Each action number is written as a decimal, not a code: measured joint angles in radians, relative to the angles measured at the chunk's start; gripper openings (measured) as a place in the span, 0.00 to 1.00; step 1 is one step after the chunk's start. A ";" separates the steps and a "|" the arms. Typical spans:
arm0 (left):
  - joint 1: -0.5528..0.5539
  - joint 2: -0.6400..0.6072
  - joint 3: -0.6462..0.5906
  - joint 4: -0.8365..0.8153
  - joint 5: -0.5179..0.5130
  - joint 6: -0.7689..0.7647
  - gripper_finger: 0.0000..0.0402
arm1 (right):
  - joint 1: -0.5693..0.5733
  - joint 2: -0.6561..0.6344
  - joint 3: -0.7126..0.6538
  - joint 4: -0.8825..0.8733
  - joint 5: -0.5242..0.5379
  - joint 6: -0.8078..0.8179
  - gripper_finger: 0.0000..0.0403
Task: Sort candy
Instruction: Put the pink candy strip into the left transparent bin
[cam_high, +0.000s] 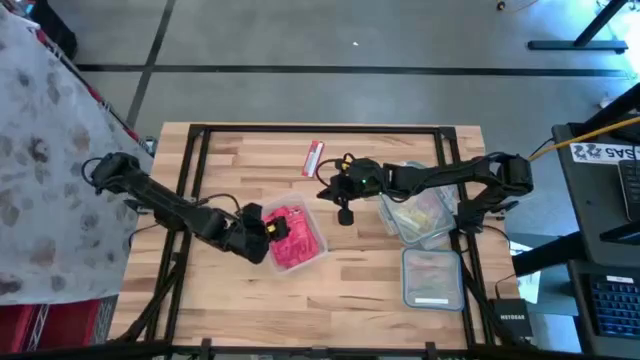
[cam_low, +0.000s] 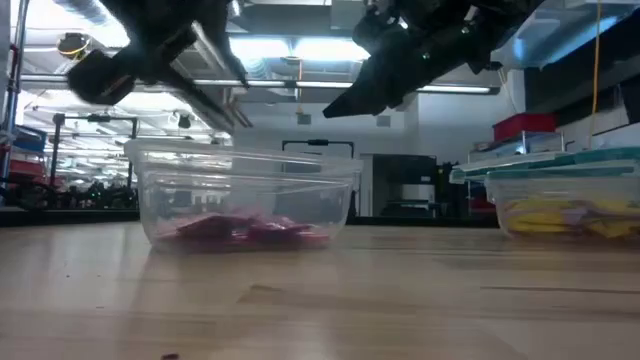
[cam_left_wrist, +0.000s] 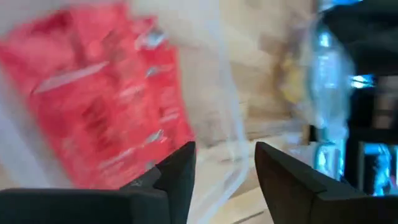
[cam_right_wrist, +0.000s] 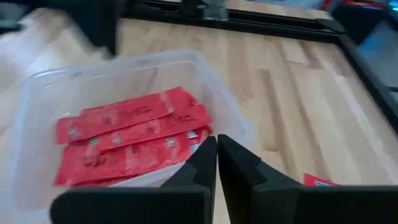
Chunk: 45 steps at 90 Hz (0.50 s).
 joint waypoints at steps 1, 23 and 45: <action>0.003 -0.008 0.000 -0.001 -0.005 0.020 0.37 | 0.000 0.000 0.000 -0.003 -0.013 -0.006 0.00; 0.088 -0.225 0.001 -0.093 -0.070 0.393 0.38 | -0.018 0.028 0.089 -0.101 0.008 -0.018 0.00; 0.128 -0.300 0.001 -0.250 -0.100 0.578 0.38 | -0.128 0.262 0.302 -0.255 0.031 -0.032 0.00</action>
